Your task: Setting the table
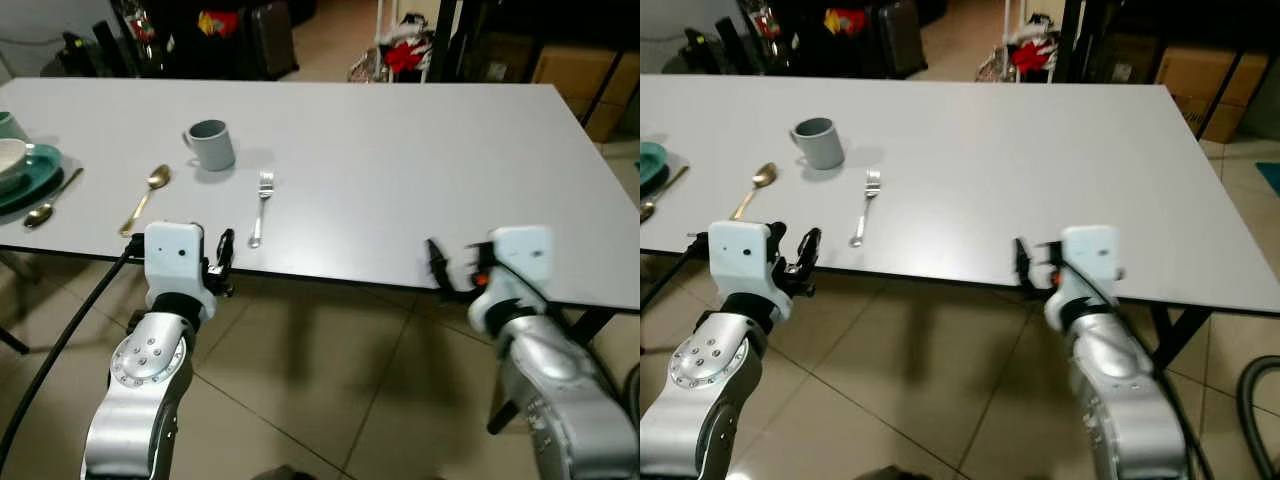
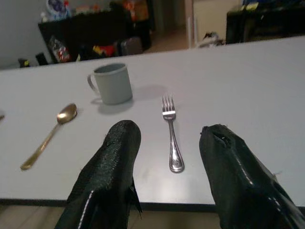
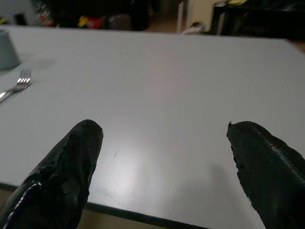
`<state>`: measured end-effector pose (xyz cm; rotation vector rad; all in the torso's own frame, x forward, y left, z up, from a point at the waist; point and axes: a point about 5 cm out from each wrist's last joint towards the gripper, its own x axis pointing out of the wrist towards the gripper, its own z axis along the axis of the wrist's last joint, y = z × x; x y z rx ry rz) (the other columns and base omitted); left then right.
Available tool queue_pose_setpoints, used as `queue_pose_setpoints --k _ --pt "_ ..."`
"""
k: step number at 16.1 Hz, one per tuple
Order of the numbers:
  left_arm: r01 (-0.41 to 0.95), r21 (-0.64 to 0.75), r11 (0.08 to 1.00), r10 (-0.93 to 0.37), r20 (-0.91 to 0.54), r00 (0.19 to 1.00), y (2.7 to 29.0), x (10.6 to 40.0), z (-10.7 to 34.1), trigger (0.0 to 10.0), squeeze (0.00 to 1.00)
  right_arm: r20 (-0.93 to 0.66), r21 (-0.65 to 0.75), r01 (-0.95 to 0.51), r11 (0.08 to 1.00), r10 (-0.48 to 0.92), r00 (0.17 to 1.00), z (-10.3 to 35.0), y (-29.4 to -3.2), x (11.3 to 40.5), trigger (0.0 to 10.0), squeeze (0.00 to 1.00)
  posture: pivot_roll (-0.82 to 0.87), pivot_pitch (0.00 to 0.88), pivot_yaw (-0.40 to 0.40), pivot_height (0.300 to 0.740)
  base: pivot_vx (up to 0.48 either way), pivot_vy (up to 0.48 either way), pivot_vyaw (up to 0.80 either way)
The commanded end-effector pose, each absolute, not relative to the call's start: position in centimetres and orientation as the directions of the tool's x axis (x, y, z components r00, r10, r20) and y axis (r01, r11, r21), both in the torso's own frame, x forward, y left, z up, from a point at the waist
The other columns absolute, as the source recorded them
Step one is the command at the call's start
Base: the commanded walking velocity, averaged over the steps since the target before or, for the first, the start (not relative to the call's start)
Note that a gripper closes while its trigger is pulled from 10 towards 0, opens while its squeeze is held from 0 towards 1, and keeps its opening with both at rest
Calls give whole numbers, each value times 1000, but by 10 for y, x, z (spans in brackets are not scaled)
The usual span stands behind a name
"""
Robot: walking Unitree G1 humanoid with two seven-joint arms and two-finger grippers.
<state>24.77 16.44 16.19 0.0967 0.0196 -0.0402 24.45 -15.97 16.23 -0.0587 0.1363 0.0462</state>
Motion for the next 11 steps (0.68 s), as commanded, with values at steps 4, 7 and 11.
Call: queue_pose_setpoints --k 4,7,11 --pt "-6 127 992 10 -30 1000 173 245 165 10000 0 -147 -13 -102 995 99 984 160 -152 247 10000 0 -78 24 79 740 0 397 0" --pt "-16 129 991 21 -36 999 174 242 165 10000 0 -156 0 -103 995 102 982 159 -152 250 10000 0 -67 28 68 740 0 394 0" --pt "-29 127 992 36 -55 998 176 237 164 10000 0 -161 -10 -139 990 136 978 159 -147 252 10000 0 -56 35 57 740 0 394 0"
